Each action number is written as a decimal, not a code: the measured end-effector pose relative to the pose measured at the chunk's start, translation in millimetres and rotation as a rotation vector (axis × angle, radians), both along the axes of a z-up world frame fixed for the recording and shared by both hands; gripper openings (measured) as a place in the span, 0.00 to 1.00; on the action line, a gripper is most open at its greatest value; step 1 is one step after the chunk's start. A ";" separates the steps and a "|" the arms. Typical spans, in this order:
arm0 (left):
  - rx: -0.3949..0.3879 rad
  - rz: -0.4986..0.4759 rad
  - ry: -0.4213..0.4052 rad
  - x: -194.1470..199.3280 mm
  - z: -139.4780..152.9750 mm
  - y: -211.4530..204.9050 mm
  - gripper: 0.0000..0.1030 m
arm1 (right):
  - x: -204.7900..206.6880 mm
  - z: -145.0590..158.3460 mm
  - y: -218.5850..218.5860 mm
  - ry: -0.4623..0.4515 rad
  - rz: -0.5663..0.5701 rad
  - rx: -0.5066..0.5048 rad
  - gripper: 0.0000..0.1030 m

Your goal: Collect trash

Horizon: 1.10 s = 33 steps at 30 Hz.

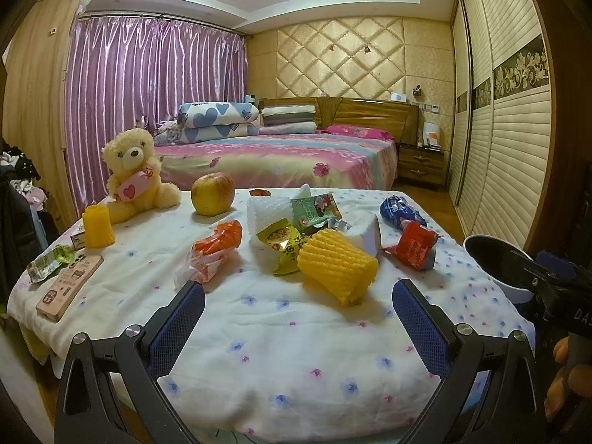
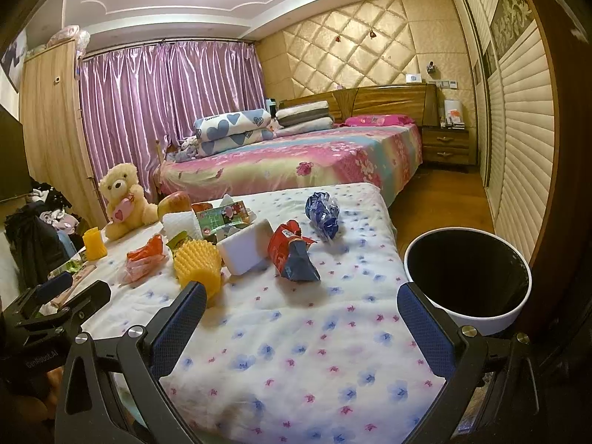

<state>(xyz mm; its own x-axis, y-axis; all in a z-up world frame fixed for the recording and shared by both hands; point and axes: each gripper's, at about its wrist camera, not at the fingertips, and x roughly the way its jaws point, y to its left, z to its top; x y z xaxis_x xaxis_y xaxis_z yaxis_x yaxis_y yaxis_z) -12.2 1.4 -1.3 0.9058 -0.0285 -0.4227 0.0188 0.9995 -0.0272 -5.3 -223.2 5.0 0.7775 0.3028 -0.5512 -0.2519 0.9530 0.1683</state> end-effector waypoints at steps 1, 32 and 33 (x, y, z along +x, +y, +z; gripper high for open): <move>0.001 0.001 0.000 0.0 -0.1 -0.1 0.99 | -0.2 0.0 0.6 0.001 0.001 0.001 1.00; -0.014 -0.019 0.105 28.6 -15.7 -1.0 0.99 | 24.5 -21.4 -6.5 0.106 0.021 0.040 1.00; -0.013 -0.021 0.112 32.1 -16.7 -1.9 0.99 | 27.8 -23.3 -7.0 0.114 0.023 0.042 1.00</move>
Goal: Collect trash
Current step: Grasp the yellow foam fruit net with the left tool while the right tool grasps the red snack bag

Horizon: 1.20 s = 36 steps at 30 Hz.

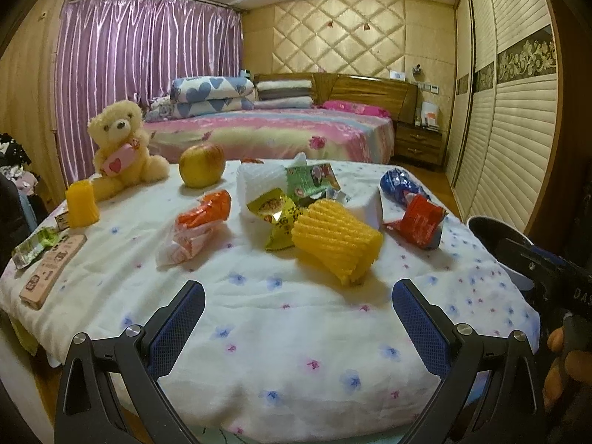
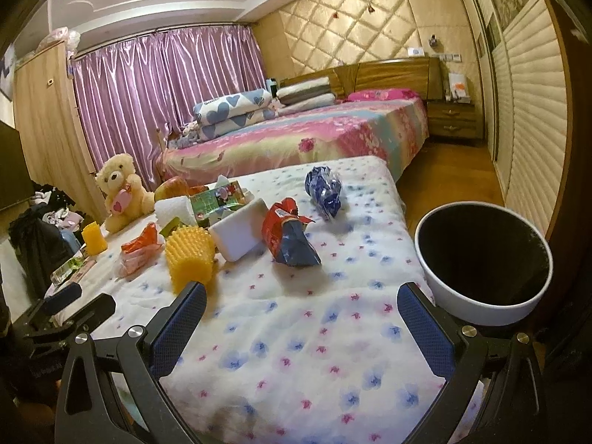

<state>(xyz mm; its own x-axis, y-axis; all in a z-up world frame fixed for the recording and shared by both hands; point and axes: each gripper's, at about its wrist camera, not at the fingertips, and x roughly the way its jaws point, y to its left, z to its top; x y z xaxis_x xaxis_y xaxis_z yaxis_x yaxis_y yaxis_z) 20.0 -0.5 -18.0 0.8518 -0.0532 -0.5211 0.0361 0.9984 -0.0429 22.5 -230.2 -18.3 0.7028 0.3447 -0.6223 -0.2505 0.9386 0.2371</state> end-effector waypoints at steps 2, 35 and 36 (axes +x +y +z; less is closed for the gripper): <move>0.003 -0.007 0.015 7.2 -2.0 -2.0 0.99 | 6.2 -3.2 -1.0 0.015 0.003 0.002 1.00; -0.039 -0.108 0.151 85.2 -29.3 -20.3 0.12 | 107.0 -47.1 42.8 0.266 0.182 0.034 0.11; -0.039 -0.113 0.143 81.2 -27.8 -21.5 0.12 | 104.9 -46.1 41.9 0.264 0.183 0.038 0.10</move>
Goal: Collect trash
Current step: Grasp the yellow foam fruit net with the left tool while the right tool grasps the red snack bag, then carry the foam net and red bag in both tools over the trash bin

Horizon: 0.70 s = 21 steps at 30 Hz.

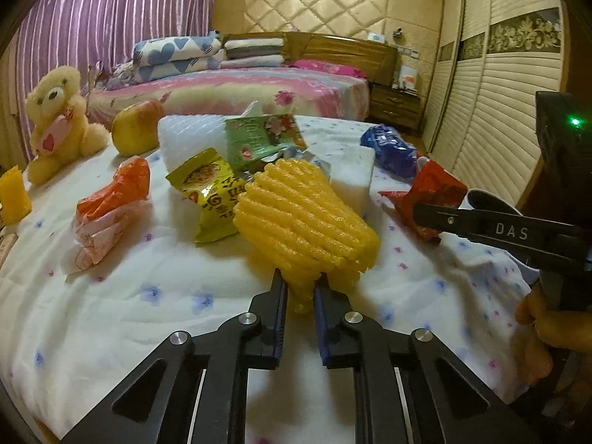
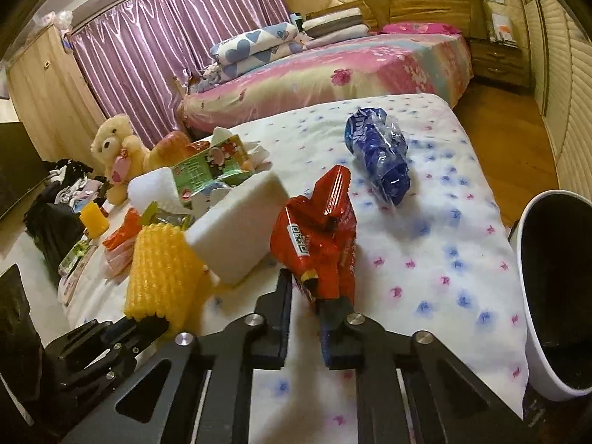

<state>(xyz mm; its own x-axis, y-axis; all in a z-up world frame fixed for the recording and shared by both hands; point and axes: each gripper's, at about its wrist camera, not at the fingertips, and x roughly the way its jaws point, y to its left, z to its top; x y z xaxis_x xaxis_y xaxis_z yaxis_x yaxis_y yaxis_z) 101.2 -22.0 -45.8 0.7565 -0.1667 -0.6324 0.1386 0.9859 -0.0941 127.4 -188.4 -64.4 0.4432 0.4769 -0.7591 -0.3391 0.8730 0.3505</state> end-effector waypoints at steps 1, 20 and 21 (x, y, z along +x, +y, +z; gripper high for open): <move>-0.004 -0.008 -0.010 -4.9 2.3 -1.2 0.12 | -2.3 0.7 -2.5 0.001 -0.004 0.008 0.09; -0.012 -0.220 -0.018 -15.3 15.0 -60.2 0.11 | -38.3 21.6 -98.2 -0.016 -0.199 0.040 0.09; -0.011 -0.229 -0.012 -9.5 14.5 -62.3 0.11 | -38.4 21.8 -104.2 -0.017 -0.210 0.040 0.09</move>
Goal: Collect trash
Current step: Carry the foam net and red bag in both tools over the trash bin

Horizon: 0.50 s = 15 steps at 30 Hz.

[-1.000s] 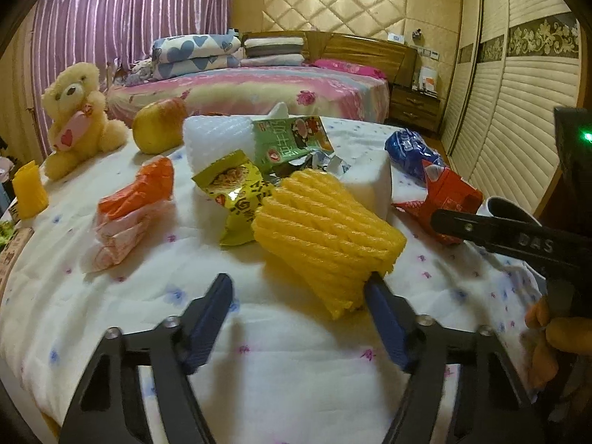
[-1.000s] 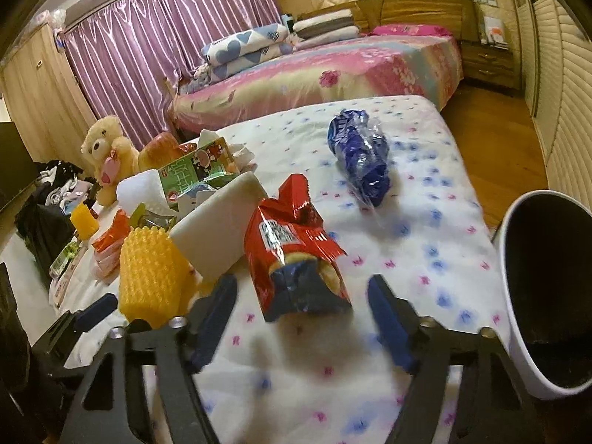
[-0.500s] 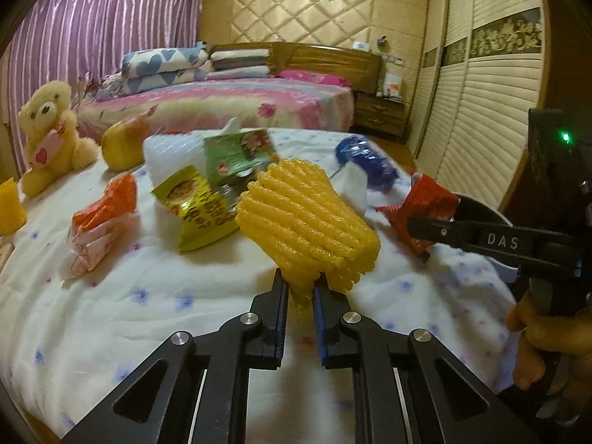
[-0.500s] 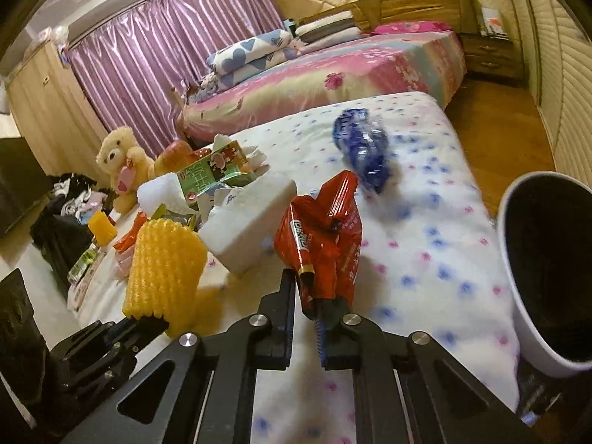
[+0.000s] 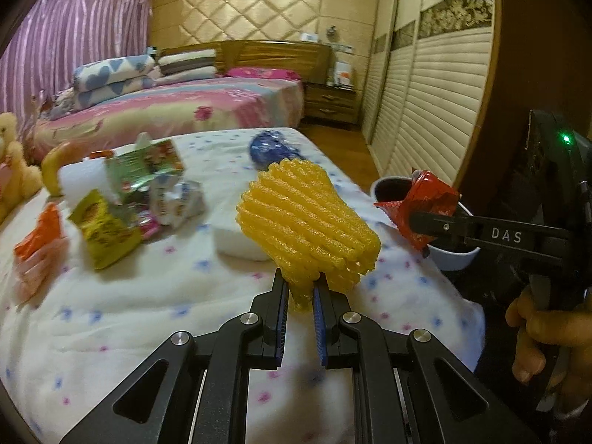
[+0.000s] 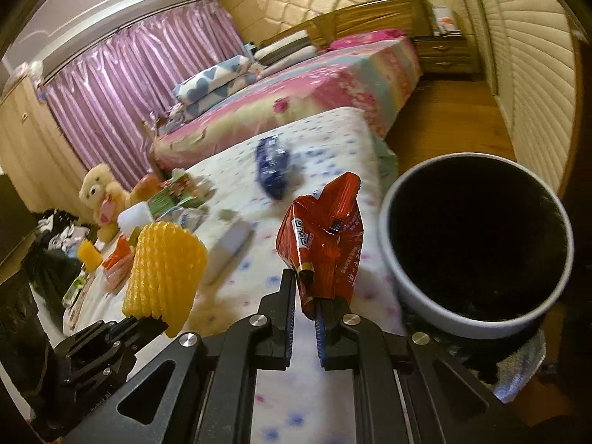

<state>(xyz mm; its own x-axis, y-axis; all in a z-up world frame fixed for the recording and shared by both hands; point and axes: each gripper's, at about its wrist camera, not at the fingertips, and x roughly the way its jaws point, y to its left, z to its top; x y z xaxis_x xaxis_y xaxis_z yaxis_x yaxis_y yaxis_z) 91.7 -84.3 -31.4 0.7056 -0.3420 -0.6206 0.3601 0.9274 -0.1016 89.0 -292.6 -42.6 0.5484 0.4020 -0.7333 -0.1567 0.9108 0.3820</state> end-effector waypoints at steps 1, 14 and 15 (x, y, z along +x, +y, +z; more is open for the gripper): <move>0.001 -0.011 0.004 3.3 -0.2 -4.0 0.11 | -0.1 0.1 -6.1 0.001 -0.011 -0.001 0.09; 0.033 -0.117 0.021 49.0 -3.4 -58.5 0.11 | 0.8 -0.8 -72.0 0.016 -0.149 -0.019 0.09; 0.033 -0.124 0.023 51.4 -2.9 -62.2 0.11 | 2.0 -1.4 -76.0 0.019 -0.155 -0.018 0.09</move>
